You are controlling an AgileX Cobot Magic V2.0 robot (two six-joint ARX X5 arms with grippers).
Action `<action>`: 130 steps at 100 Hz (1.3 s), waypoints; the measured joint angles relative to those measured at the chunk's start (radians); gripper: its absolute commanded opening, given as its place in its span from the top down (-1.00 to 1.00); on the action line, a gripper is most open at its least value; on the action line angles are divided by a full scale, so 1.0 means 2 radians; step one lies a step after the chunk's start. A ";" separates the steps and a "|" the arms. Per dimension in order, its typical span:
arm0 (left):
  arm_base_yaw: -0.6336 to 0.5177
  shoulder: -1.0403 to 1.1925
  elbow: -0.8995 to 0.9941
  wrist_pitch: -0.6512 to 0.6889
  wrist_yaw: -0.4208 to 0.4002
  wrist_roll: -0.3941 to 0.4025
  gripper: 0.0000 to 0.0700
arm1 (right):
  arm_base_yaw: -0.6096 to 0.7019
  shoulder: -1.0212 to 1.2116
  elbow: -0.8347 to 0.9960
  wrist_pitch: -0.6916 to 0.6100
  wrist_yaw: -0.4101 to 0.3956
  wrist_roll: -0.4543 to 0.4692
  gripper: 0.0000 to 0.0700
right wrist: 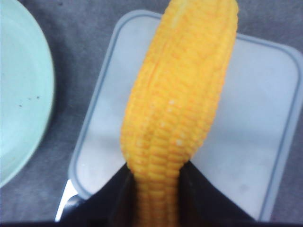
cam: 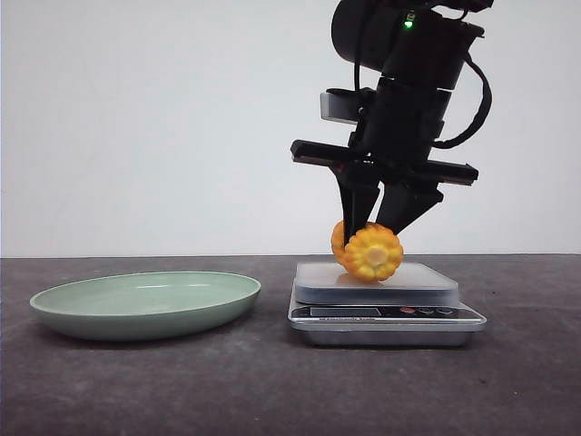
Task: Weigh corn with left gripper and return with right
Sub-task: 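Lower the right gripper over the corn on the scale and close it, then lift the corn with the right gripper and carry it over the plate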
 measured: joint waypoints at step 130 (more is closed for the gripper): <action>0.000 0.000 0.000 0.000 0.003 -0.009 -0.46 | 0.130 0.103 0.246 -0.078 -0.005 -0.059 1.00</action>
